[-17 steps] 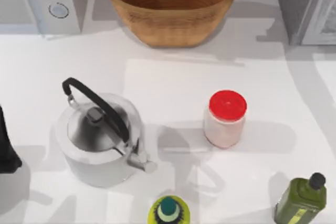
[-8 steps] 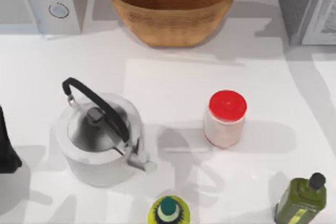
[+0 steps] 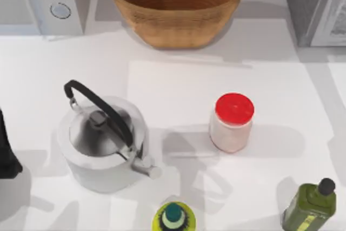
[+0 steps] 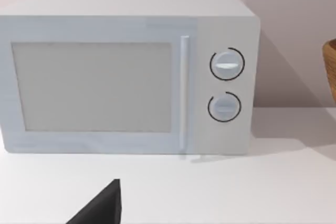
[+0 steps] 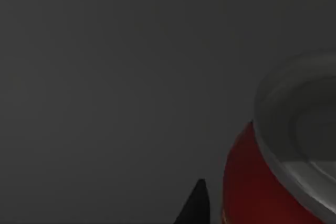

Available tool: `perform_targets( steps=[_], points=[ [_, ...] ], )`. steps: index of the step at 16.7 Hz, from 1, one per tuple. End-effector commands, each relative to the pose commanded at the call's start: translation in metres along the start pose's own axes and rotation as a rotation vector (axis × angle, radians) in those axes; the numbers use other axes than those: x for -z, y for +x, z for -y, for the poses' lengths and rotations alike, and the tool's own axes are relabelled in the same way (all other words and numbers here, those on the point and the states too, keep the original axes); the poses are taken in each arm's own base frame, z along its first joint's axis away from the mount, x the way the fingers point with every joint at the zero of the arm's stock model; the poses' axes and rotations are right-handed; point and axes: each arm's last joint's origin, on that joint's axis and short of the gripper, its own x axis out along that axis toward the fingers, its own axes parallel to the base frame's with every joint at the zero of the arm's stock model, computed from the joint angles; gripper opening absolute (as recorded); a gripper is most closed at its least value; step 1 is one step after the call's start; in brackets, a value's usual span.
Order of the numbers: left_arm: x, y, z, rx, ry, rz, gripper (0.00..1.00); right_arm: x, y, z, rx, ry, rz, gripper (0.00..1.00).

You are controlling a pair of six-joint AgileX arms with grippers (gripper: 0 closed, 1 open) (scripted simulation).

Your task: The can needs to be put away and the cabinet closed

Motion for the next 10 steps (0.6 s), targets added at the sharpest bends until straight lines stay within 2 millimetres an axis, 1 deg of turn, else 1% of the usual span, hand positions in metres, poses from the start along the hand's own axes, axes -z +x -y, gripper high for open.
perform_targets(
  steps=[3,6,8,10],
  points=[
    [0.0,0.0,0.0,0.0,0.0,0.0,1.0,0.003,0.027,-0.004,-0.025,0.003,0.002,0.0],
    [0.0,0.0,0.0,0.0,0.0,0.0,1.0,0.012,0.047,-0.009,-0.055,-0.003,-0.01,0.0],
    [0.0,0.0,0.0,0.0,0.0,0.0,1.0,0.016,0.054,-0.011,-0.064,-0.007,-0.018,0.0],
    [0.0,0.0,0.0,0.0,0.0,0.0,1.0,0.016,0.054,-0.011,-0.065,-0.008,-0.018,0.0]
  ],
)
